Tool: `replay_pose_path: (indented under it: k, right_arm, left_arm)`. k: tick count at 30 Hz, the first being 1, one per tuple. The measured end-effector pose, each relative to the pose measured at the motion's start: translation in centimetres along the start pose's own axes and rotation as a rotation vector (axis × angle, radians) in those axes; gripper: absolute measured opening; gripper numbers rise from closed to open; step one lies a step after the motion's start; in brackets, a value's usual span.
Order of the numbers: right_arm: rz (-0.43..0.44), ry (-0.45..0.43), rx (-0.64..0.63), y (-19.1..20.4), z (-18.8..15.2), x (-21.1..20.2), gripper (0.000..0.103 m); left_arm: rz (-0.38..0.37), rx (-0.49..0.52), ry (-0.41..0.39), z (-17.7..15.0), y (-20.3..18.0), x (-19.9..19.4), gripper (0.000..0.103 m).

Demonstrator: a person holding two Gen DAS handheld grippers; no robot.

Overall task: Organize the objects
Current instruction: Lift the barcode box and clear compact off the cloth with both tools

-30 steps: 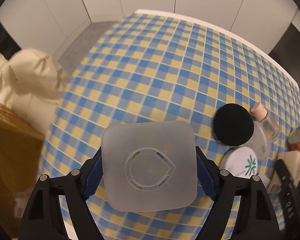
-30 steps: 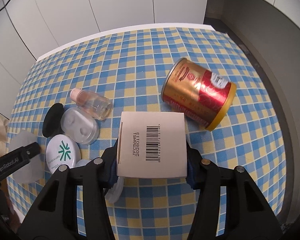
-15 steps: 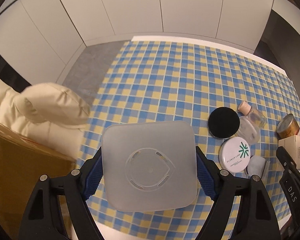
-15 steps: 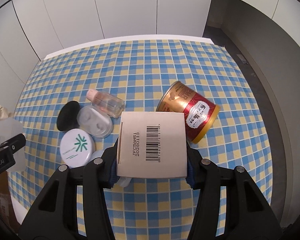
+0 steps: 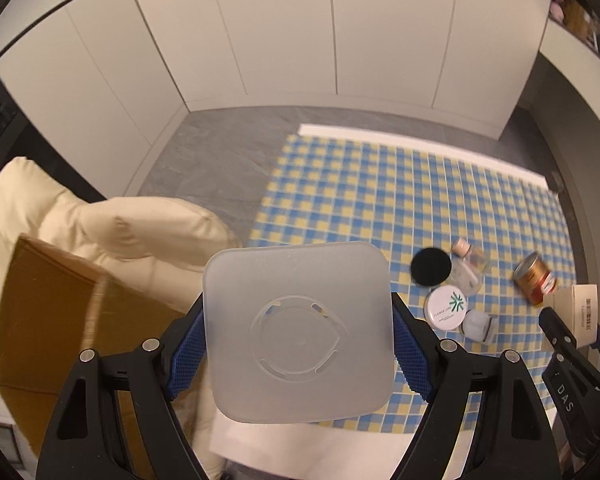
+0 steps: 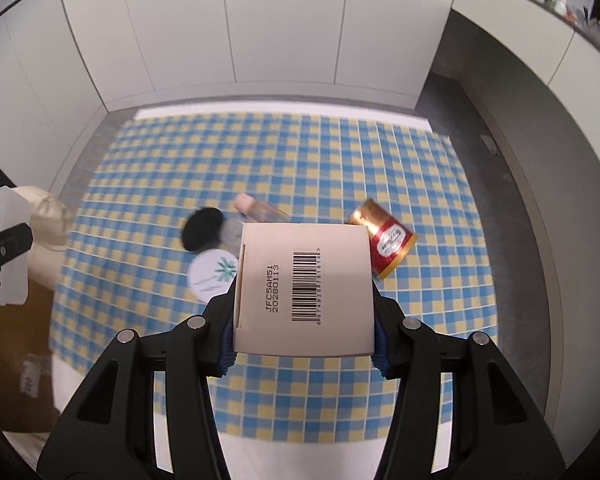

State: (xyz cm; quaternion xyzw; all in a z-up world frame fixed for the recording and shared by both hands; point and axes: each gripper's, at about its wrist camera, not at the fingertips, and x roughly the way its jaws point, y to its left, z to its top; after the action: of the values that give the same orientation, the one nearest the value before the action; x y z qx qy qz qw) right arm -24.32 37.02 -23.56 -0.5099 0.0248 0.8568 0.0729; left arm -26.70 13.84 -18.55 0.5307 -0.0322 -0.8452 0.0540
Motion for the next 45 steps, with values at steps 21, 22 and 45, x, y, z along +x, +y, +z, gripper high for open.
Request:
replay_pose_path:
  k: [21,22,45]
  right_arm:
    - [0.013,-0.15,0.004,-1.7,7.0,-20.3,0.054]
    - [-0.004,-0.161,0.009,-2.0,7.5,-21.6,0.054]
    - [-0.019,-0.308,-0.036,-2.5,8.9,-34.9,0.054]
  left_arm:
    - [-0.087,0.001,-0.169,6.1,3.2,-18.7,0.082]
    - [-0.093,0.002,-0.173,6.2,3.3,-19.3,0.082]
    - [-0.134,0.036,-0.272,5.7,2.8,-30.0,0.083]
